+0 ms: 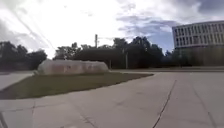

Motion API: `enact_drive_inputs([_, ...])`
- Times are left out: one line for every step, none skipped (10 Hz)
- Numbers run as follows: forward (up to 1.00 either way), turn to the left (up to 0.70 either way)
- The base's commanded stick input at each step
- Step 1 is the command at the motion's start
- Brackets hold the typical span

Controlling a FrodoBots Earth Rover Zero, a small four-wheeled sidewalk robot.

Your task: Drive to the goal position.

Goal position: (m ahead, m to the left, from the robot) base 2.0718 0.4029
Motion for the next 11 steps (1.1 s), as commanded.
enact_drive_inputs([0.05,-0.49])
enact_drive_inputs([0.0,-0.7])
enact_drive_inputs([0.0,-0.7])
enact_drive_inputs([0.0,-0.7])
enact_drive_inputs([0.0,-0.7])
enact_drive_inputs([0.0,-0.7])
enact_drive_inputs([0.0,-0.7])
enact_drive_inputs([0.0,-0.7])
enact_drive_inputs([0.0,-0.7])
enact_drive_inputs([0.0,-0.7])
enact_drive_inputs([0.0,-0.7])
